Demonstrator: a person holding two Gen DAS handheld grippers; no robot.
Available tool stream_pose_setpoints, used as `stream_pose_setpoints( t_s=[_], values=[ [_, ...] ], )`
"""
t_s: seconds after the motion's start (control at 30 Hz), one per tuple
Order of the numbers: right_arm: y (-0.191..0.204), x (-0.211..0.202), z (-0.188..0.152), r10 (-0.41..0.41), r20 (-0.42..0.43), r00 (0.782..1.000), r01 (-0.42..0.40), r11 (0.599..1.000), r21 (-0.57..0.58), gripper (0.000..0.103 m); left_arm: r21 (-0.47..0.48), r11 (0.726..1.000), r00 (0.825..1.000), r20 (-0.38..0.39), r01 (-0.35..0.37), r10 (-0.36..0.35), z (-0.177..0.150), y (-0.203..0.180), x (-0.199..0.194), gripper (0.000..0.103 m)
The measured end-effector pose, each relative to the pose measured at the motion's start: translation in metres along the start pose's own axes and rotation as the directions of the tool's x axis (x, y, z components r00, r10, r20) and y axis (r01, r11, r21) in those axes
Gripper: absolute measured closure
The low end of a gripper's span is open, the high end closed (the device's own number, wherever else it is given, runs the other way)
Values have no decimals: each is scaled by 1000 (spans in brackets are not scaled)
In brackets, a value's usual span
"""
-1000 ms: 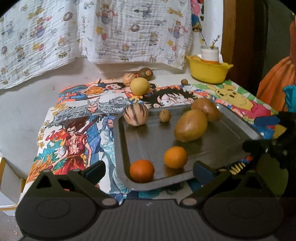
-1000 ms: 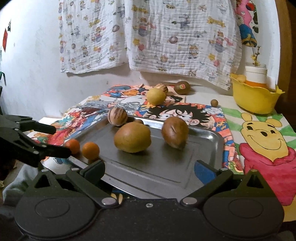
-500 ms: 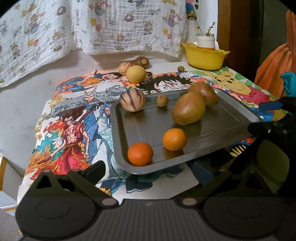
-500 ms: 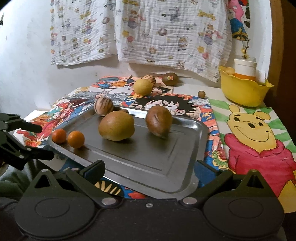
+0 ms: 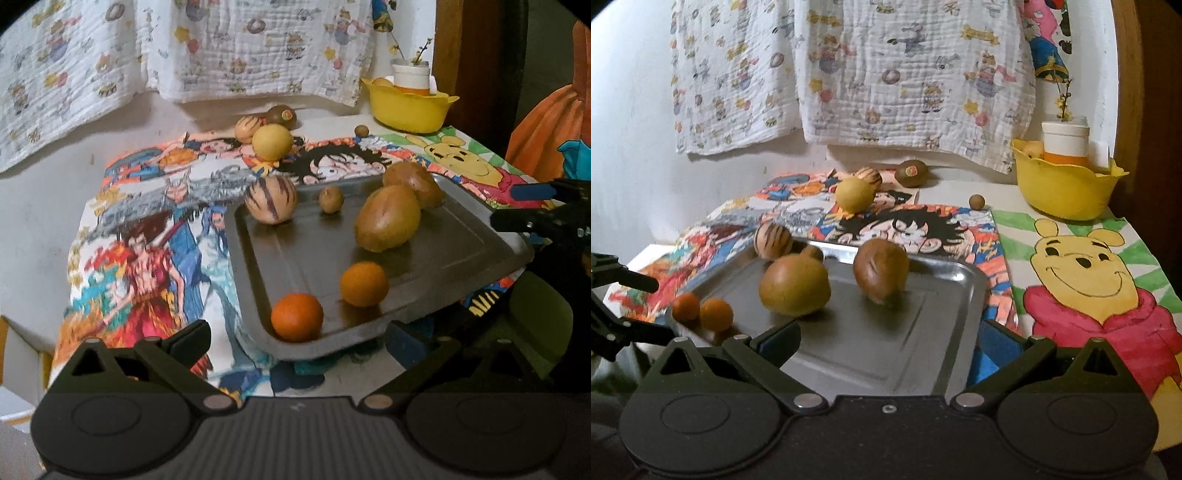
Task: Organize fruits
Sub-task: 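Lift both tools away from the tray, then grasp the yellow fruit with the left tool while the right tool grasps a small fruit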
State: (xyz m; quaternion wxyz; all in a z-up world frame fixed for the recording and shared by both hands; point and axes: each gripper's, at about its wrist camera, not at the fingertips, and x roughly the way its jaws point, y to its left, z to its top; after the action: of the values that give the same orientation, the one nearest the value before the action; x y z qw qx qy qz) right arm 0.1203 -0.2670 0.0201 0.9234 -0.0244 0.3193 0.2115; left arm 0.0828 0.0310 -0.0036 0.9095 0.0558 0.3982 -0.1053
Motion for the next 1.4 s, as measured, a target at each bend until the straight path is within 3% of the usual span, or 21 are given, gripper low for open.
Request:
stream_pose_setpoints(
  t_s=[0.23,0.47,0.73,0.97,1.4],
  values=[
    [-6,19,22,8,4,1000,-7,1000,-11,1,34,999,999,32,-23,22,28,6,0,0],
    [-20,41,48,4,-3,1000,-4,1000,-12,1,-41,998,998,42,-51,53,70,27,21,1],
    [-46,81,94,-41,-36,999,41,999,2,1,-151,988,998,30,-44,49,127,44,68,1],
    [-70,130,132,-59,-20,998,59,998,-15,1,-154,988,1000,3,-7,8,168,43,121,1],
    [-95,220,146,-50,-55,997,47,997,-67,1,-138,990,998,-59,-5,-3,200,35,200,1]
  ],
)
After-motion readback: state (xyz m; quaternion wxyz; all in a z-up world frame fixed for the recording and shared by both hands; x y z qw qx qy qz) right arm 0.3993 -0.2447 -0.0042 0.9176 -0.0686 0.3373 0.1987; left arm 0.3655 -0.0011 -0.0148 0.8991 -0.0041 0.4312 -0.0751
